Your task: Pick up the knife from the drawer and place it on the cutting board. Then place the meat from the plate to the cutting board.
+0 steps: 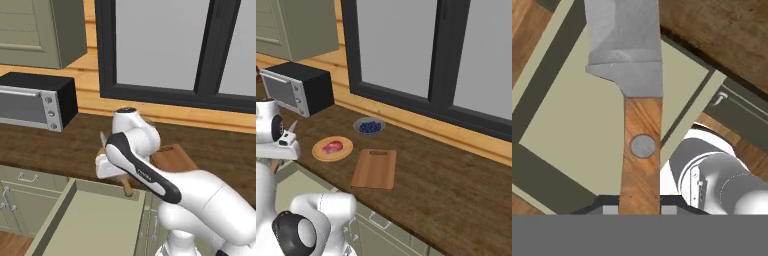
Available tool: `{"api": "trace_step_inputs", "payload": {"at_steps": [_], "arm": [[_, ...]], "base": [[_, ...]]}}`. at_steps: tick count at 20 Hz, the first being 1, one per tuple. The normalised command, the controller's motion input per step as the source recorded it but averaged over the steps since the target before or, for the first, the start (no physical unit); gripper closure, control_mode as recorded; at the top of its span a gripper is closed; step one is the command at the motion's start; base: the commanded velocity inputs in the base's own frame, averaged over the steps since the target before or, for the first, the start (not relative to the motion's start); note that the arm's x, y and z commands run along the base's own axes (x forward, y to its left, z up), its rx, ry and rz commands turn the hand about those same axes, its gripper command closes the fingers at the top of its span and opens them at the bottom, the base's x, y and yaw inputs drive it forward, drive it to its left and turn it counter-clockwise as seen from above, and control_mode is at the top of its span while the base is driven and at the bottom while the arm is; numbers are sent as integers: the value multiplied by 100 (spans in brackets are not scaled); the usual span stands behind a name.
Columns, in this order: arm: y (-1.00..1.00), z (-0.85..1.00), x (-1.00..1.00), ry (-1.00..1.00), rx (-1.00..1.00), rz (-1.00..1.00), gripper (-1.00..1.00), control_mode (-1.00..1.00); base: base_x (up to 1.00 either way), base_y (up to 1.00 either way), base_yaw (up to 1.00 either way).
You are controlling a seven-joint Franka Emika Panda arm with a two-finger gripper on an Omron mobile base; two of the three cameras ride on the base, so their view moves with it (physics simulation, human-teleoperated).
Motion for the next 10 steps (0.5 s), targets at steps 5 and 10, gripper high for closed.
{"api": "trace_step_inputs", "payload": {"at_steps": [5, 10], "arm": [[-98, 11, 39, 1, 0, 0, 100, -100], [-100, 0, 47, 11, 0, 0, 100, -100]], "base": [[0, 0, 0], [0, 0, 0]]}}
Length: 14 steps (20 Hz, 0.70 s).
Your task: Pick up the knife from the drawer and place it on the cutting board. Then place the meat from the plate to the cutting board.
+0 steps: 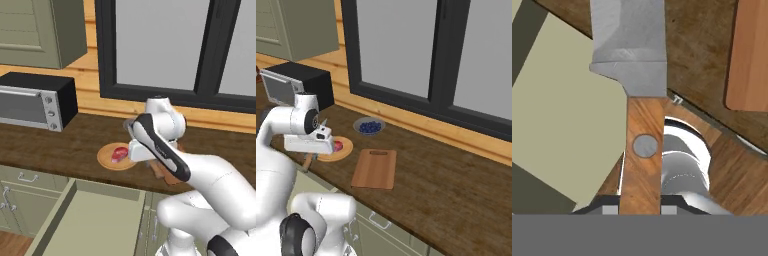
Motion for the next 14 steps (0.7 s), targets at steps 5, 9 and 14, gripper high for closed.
{"api": "trace_step_inputs", "payload": {"at_steps": [5, 9, 14], "arm": [[-92, 0, 67, 15, 0, 0, 100, -100], [-82, -2, 70, 15, 0, 0, 100, -100], [-50, -25, 53, 4, -11, 0, 100, -100]], "base": [[0, 0, 0], [0, 0, 0], [0, 0, 0]]}}
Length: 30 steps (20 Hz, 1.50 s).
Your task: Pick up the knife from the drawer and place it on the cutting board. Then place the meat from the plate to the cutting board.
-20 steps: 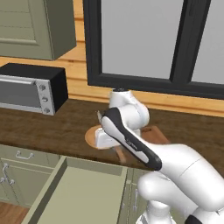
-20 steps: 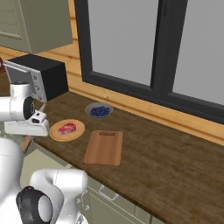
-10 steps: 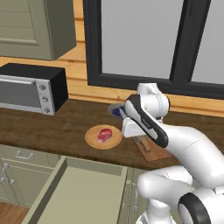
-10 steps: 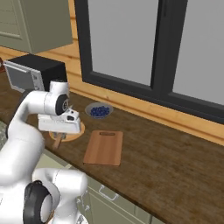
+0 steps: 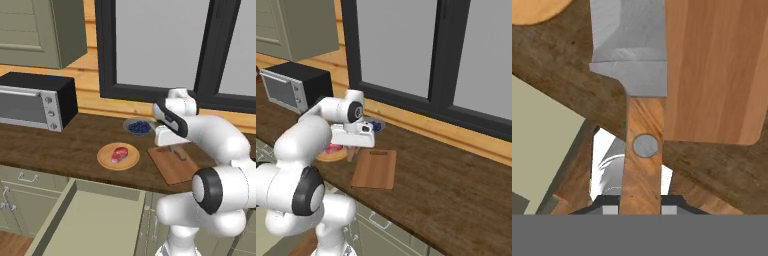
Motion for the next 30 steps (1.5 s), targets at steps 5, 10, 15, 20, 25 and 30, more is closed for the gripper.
{"api": "trace_step_inputs", "payload": {"at_steps": [5, 10, 15, 20, 25, 30], "arm": [[-35, -55, 43, 1, -12, 0, 100, -100], [-43, -59, 46, 0, -5, 0, 100, -100], [-45, -41, 35, -8, 0, 0, 100, -100], [-11, -29, 27, -2, 0, 0, 100, -100], [-5, -32, 1, 0, 0, 0, 100, -100], [-24, -25, 0, 0, 0, 0, 100, -100]], "base": [[0, 0, 0], [0, 0, 0], [0, 0, 0], [0, 0, 0], [0, 0, 0], [0, 0, 0]]}}
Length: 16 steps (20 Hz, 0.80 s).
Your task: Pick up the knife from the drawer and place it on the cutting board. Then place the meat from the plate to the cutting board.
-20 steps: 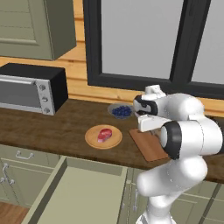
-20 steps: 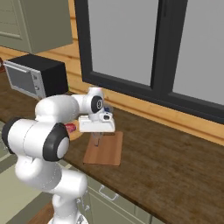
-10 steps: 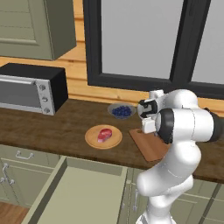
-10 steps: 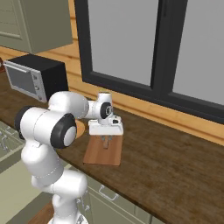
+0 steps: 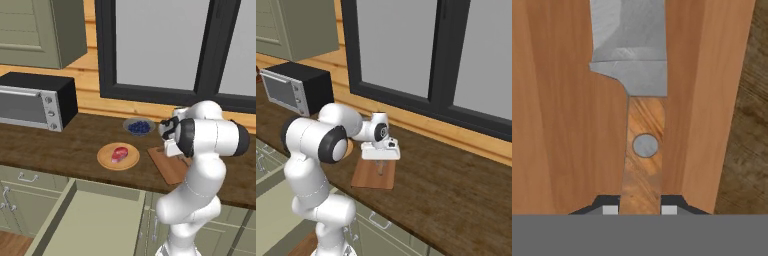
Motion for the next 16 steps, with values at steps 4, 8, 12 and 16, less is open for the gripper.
{"api": "trace_step_inputs", "payload": {"at_steps": [4, 8, 12, 16], "arm": [[-21, -32, 0, 0, 0, 0, 100, -100], [-3, -39, 0, 0, 0, 0, 100, -100], [-2, -43, 0, 0, 0, 0, 100, -100], [0, -43, 0, 0, 0, 0, -100, -100]], "base": [[0, 0, 0], [0, 0, 0], [0, 0, 0], [0, 0, 0]]}}
